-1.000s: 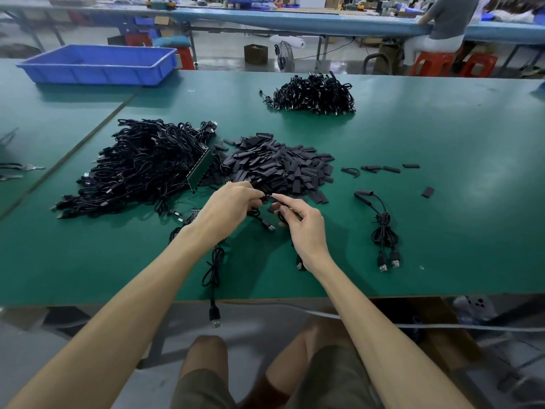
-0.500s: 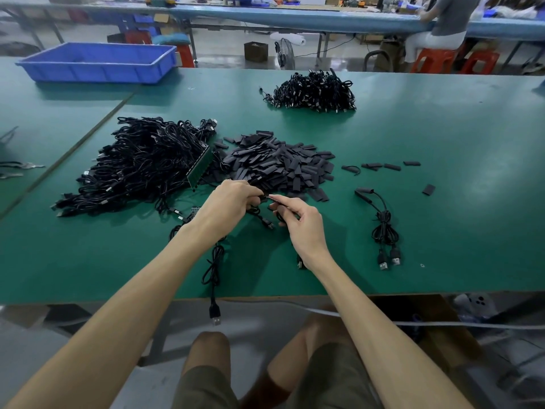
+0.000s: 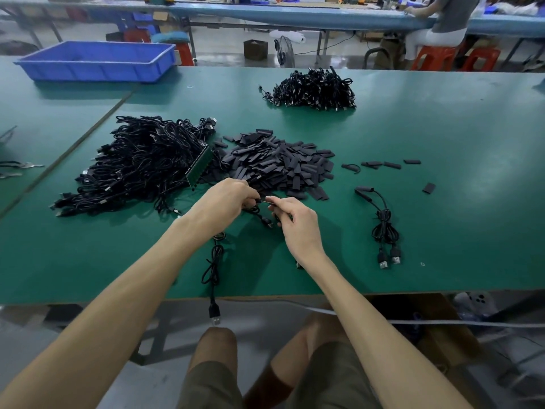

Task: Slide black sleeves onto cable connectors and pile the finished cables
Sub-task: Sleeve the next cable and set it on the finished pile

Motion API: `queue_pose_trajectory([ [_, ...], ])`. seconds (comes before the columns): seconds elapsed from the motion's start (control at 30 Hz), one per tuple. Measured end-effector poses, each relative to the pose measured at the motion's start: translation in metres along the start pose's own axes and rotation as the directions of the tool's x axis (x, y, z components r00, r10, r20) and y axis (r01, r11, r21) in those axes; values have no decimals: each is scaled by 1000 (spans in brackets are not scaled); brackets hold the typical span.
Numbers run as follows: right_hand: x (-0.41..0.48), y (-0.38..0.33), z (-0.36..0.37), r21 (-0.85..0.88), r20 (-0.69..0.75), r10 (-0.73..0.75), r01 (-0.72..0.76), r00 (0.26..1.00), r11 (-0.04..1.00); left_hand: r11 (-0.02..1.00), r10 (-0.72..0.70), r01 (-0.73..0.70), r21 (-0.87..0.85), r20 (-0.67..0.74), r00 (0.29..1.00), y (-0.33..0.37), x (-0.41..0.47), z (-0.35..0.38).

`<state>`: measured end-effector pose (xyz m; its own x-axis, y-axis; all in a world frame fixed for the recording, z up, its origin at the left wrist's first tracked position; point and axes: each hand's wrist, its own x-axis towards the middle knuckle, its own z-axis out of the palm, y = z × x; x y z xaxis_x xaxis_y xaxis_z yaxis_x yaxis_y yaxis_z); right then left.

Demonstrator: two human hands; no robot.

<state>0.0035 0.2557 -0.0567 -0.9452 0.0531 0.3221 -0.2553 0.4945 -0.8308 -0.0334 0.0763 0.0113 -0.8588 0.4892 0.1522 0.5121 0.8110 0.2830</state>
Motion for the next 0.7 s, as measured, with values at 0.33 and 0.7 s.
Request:
queue_pose_trajectory([
  [0.33,-2,-3,0,-129,24,-35,38,999,991,997,39,-47,64,127,991,-7,4,2],
  [0.7,-5,-9,-2,-172,48,-52,59,997,983,1000,-10,11,-6,82,997,-7,1,0],
])
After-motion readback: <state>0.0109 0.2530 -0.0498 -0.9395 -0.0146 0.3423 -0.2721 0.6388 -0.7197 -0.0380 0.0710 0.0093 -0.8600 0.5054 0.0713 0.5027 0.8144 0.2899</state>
